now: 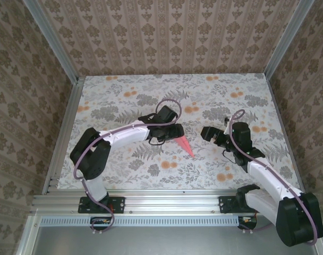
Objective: Fold a paper plane with a square sheet of paper (pick it up from the middle)
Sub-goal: Move a paper plane to the center of the table.
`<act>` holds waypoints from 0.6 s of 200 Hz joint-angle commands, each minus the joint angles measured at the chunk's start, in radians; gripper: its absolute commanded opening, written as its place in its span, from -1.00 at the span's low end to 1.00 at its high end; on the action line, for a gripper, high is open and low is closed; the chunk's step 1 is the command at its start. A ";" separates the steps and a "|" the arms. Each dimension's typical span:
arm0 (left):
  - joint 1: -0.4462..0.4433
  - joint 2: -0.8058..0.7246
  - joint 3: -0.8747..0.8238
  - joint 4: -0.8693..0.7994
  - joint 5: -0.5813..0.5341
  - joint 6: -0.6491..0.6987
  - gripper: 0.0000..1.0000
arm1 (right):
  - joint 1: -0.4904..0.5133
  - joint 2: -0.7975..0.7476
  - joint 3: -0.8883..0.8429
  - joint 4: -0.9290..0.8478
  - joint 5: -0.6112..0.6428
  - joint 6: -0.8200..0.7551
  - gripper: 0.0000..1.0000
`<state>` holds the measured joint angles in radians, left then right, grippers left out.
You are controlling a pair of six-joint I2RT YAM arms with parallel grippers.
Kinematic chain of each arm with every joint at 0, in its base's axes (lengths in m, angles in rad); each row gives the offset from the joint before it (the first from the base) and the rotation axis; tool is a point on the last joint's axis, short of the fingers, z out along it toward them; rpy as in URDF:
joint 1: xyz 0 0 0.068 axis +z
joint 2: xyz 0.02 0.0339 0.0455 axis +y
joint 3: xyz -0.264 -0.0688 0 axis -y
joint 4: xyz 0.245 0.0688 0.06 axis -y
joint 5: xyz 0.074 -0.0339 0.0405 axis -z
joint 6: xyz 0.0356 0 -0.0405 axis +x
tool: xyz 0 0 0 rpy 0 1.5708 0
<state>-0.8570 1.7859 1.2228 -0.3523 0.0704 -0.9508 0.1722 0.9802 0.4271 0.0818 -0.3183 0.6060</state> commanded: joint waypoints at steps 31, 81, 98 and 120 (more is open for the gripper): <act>-0.002 0.059 0.020 0.000 -0.005 -0.073 0.44 | -0.005 0.061 0.000 0.018 -0.077 0.011 0.99; -0.002 0.112 0.071 -0.010 0.022 -0.069 0.27 | -0.005 0.151 0.004 0.041 -0.145 0.033 1.00; 0.001 0.120 0.076 -0.013 0.021 -0.068 0.27 | -0.005 0.188 0.017 0.047 -0.172 0.042 1.00; 0.003 0.126 0.079 -0.017 0.027 -0.066 0.10 | -0.006 0.232 0.034 0.050 -0.197 0.052 1.00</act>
<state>-0.8566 1.8877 1.2690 -0.3523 0.0837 -1.0107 0.1722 1.1736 0.4255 0.1093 -0.4564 0.6346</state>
